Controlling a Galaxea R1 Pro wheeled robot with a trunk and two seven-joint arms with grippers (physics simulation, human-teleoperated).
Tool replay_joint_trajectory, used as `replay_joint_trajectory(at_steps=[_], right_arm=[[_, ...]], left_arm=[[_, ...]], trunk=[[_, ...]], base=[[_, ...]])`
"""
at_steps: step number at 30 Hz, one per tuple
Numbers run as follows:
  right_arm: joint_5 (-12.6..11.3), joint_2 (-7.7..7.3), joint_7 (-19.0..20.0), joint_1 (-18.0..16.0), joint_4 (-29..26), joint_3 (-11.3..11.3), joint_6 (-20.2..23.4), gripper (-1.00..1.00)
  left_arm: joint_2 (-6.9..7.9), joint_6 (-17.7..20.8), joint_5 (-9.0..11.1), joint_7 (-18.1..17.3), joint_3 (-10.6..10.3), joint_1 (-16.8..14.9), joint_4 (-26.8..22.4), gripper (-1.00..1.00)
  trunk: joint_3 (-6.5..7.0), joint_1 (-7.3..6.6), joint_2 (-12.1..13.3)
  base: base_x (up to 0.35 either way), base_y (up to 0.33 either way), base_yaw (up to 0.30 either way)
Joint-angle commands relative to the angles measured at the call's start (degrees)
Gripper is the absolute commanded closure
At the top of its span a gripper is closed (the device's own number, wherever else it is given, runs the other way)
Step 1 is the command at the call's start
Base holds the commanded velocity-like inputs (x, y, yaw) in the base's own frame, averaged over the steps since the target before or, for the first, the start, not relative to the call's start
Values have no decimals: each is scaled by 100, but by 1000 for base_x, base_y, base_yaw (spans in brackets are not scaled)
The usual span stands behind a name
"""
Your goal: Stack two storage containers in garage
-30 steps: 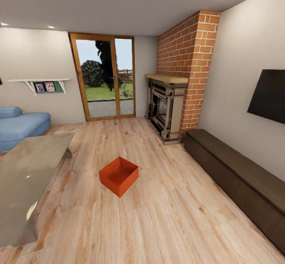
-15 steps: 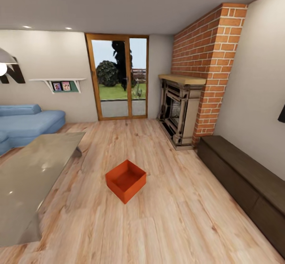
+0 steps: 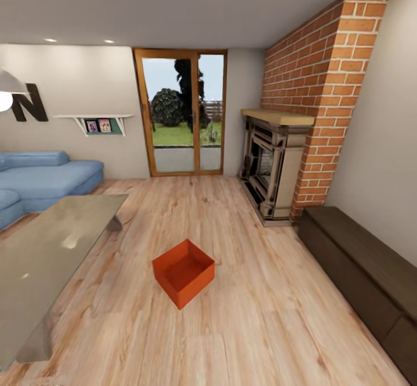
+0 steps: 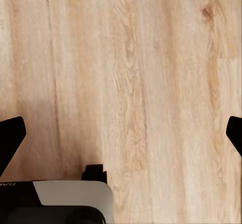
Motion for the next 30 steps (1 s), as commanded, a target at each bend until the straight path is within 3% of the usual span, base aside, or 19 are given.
replay_joint_trajectory(at_steps=[1, 6, 30], right_arm=[[-15, 0, 0, -8, 24, 28, -42, -100], [-18, 6, 6, -11, 24, 28, -42, -100], [-48, 18, 7, -10, 24, 27, -42, -100]], left_arm=[[0, -41, 13, -7, 28, -13, 28, -100], [0, -41, 13, -7, 28, -13, 26, -100], [0, -41, 13, -9, 28, -13, 27, -100]], trunk=[[-10, 5, -9], [-10, 5, -9], [-10, 5, -9]], base=[[276, -230, 285], [275, -231, 243], [275, -232, 10]])
